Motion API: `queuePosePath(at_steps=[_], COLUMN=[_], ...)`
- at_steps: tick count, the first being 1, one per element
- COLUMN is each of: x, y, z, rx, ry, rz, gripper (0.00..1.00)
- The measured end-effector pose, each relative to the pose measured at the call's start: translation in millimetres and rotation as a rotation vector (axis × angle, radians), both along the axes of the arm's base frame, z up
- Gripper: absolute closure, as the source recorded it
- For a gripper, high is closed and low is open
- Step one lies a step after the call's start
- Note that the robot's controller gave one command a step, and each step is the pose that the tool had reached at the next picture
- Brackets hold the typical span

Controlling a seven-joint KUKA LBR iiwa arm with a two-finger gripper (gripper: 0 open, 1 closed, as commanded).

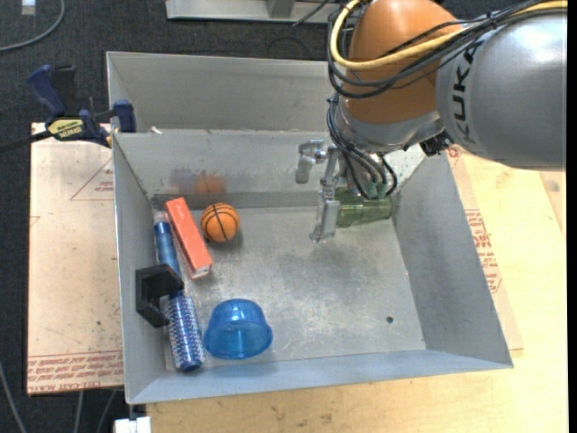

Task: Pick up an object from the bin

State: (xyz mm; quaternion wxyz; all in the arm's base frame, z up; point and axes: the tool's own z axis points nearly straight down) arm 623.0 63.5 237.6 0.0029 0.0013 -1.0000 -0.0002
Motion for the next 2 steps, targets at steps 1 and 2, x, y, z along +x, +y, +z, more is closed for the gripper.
queuePosePath(at_steps=[1,2], x=[1.4,-6.2], y=[-0.3,-44.5], z=[5.1,-55.8], rx=[0.001,0.001], ry=[-0.008,-0.011], rz=[-0.001,0.021], gripper=[0.00,0.00])
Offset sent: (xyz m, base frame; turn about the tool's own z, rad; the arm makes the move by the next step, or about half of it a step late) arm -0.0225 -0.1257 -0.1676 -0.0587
